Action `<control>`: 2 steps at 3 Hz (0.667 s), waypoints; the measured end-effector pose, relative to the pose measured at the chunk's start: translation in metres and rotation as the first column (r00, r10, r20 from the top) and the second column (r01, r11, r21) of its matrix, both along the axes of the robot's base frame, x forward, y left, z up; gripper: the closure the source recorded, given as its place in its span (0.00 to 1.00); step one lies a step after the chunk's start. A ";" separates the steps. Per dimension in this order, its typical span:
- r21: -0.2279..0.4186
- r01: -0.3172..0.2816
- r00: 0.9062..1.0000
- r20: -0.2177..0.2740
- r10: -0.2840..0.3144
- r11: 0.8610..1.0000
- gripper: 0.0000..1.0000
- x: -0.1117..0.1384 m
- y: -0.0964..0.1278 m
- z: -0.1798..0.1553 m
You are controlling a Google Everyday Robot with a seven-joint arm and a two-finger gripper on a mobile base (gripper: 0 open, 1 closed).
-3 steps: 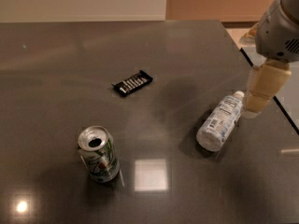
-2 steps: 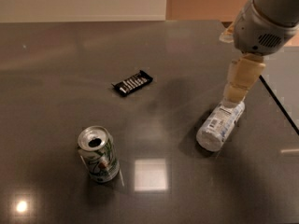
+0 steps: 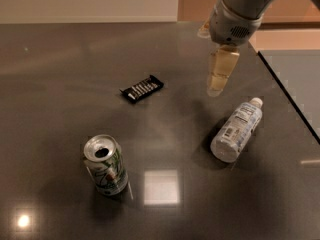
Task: Move rxbar chocolate near 7up can
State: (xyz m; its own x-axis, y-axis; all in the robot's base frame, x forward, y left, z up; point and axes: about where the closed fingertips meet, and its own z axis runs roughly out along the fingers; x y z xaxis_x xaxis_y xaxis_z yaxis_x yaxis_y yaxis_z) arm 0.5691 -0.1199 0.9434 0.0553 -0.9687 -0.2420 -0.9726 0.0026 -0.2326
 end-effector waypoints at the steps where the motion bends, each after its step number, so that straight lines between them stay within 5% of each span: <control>1: 0.013 -0.094 0.995 -0.019 0.094 0.995 0.00 0.032 0.029 -0.012; 2: 0.031 -0.176 0.984 -0.037 0.177 0.984 0.00 0.056 0.052 -0.026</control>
Offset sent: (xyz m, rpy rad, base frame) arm 0.0791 0.0759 -0.0417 0.0343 0.0908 0.2909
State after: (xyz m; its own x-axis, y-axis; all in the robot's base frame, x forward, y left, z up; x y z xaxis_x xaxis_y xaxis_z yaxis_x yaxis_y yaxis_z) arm 0.6246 -0.0678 0.9171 0.2143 -0.9377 -0.2734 -0.9668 -0.1638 -0.1962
